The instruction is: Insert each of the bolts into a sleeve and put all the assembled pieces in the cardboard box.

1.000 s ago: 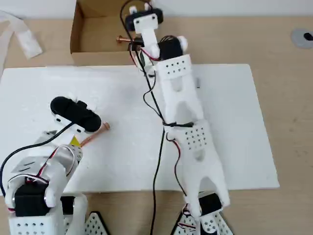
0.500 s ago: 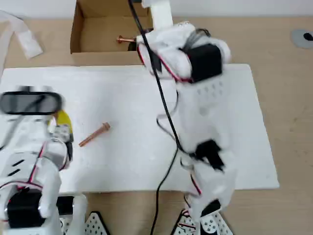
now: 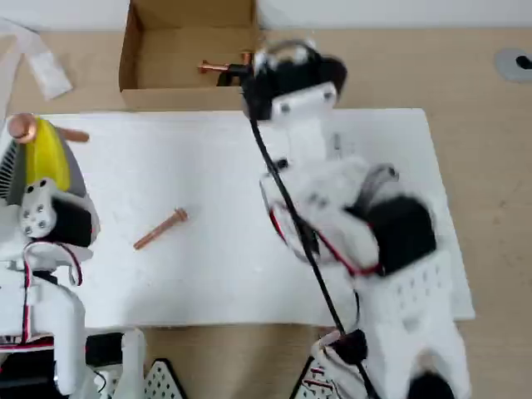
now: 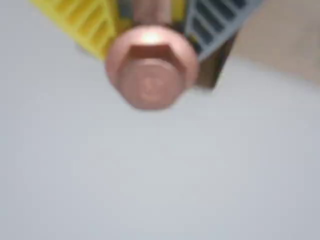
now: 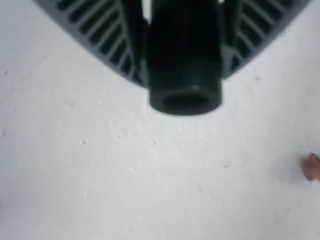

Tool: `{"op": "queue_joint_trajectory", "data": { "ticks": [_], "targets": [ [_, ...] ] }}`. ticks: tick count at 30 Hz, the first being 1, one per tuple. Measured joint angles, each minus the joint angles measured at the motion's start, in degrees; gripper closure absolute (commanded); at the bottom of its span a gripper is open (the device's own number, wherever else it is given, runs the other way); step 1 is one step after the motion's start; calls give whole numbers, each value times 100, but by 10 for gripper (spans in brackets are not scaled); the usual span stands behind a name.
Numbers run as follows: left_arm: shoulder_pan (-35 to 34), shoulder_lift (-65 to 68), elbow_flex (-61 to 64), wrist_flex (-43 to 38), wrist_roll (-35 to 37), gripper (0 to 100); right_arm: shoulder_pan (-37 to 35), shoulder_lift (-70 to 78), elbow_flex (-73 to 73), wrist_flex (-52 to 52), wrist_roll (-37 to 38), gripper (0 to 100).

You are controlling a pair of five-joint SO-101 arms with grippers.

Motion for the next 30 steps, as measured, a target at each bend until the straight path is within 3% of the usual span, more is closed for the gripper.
{"op": "queue_joint_trajectory", "data": {
  "ticks": [4,10,14,24,30],
  "targets": [
    [378,-18,0,-369,211,994,0,-1231,2198,-1178,352,989],
    [1749,-35,123,-431,176,994,0,-2813,4695,-3727,598,989],
    [1943,18,413,-835,-62,994,-35,-3560,5785,-5073,826,989],
    [3130,791,580,-1459,-149,994,-967,-4009,6848,-6374,1046,989],
    [3235,1301,580,-1433,-185,994,-976,-4018,6848,-6470,1046,989]
  ]
}}
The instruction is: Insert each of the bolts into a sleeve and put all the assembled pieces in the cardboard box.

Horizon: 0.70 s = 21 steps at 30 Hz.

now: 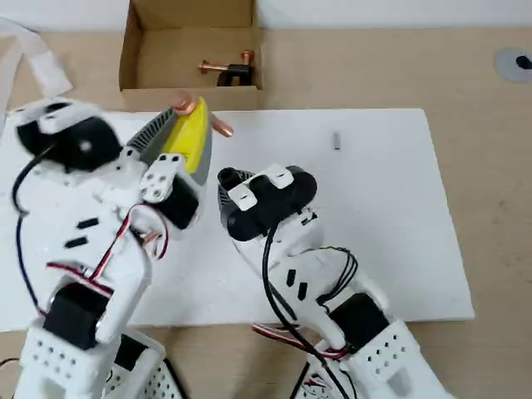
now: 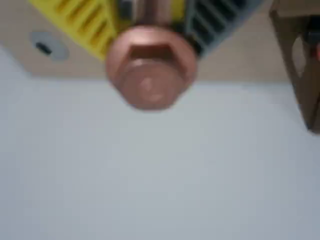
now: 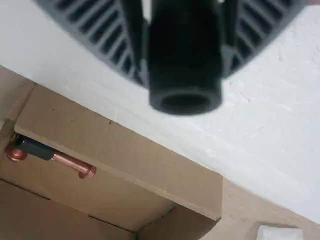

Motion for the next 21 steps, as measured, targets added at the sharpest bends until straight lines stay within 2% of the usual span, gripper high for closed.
{"op": "queue_joint_trajectory", "data": {
  "ticks": [7,13,21],
  "targets": [
    [53,26,-9,765,-563,994,185,0,0,0,18,989],
    [290,35,-62,1231,-554,994,185,0,0,0,18,989],
    [299,35,-334,1266,-281,994,185,-9,0,-18,18,989]
  ]
}}
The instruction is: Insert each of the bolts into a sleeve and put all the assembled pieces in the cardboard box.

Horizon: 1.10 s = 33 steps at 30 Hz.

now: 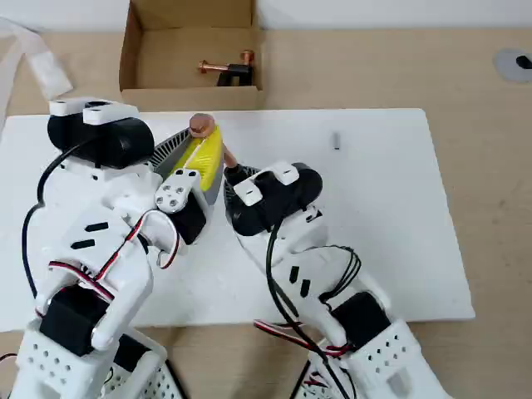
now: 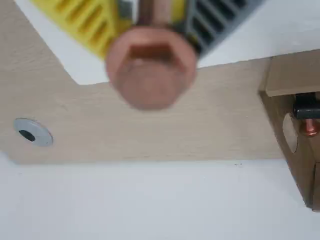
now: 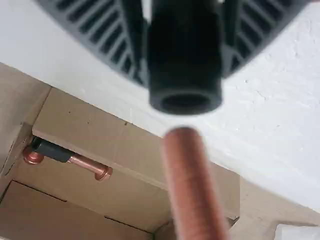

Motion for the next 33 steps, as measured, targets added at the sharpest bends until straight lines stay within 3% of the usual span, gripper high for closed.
{"op": "queue_joint_trajectory", "data": {
  "ticks": [6,14,19,33],
  "targets": [
    [0,0,0,26,18,994,0,0,0,-141,0,989],
    [53,0,-70,-281,-308,994,0,-835,642,-1231,0,989],
    [9,26,-70,-668,-659,994,9,-1556,1152,-1310,0,989],
    [475,35,-70,-624,-774,994,9,-1881,1301,-1310,0,989]
  ]
}}
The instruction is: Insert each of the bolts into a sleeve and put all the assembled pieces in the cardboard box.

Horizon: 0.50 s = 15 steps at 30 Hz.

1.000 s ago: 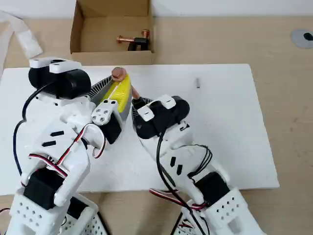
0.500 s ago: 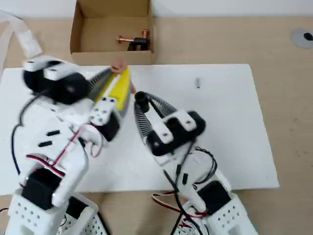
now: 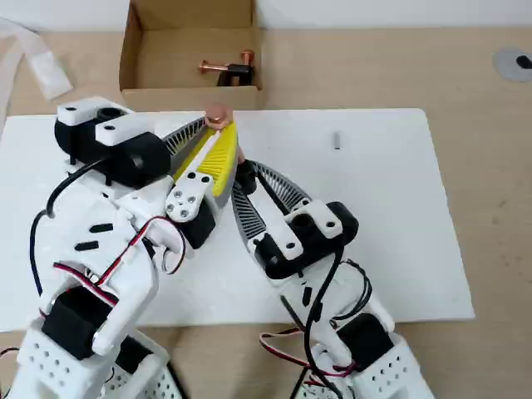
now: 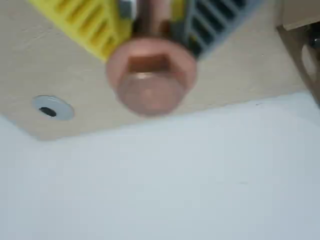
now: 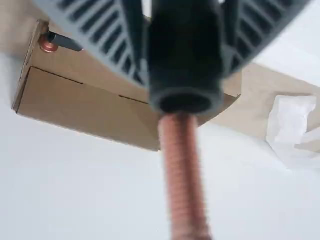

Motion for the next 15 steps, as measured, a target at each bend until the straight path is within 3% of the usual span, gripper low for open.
{"op": "queue_joint_trajectory", "data": {
  "ticks": [8,15],
  "targets": [
    [158,0,-396,870,-35,994,0,0,26,0,0,989],
    [149,0,-413,923,-9,993,0,0,26,0,0,989]
  ]
}}
